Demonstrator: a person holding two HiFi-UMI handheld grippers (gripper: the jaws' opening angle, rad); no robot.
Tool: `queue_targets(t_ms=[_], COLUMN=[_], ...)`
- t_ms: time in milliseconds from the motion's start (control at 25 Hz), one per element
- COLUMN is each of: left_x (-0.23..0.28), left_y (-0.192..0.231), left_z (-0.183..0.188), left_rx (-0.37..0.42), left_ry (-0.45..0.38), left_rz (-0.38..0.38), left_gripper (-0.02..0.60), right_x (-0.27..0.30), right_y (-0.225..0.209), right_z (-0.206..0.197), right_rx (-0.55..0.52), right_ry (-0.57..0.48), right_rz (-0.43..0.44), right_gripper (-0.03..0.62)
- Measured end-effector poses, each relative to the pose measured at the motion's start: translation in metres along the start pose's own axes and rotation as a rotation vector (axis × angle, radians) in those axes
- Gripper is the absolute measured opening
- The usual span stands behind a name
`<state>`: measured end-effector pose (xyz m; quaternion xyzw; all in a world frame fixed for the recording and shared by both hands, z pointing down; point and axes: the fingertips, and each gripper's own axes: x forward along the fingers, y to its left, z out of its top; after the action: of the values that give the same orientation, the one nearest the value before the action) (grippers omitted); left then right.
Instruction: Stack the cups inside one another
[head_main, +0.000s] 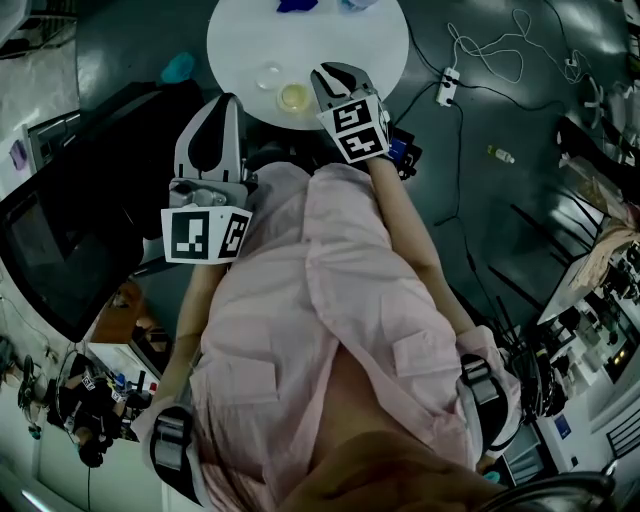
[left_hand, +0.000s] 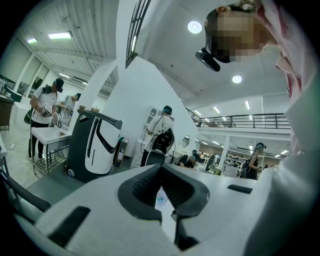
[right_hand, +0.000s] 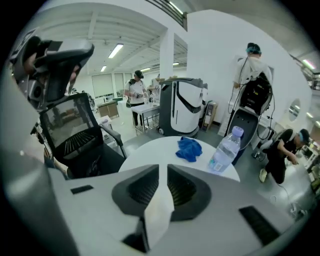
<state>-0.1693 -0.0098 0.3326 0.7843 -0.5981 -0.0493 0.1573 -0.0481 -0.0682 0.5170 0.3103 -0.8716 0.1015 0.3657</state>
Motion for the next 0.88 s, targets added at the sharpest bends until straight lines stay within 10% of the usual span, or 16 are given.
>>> queue_targets(t_ms=[880], left_x=[0.014], left_y=[-0.104], left_z=[-0.026], left_rx=[0.048], left_ry=[-0.063], left_rz=[0.0], left_gripper=[0.015], right_x=[-0.148], right_y=[-0.078], right_z=[0.042], right_rx=[0.143], right_ry=[-0.47], right_rz=[-0.081], right_gripper=[0.034])
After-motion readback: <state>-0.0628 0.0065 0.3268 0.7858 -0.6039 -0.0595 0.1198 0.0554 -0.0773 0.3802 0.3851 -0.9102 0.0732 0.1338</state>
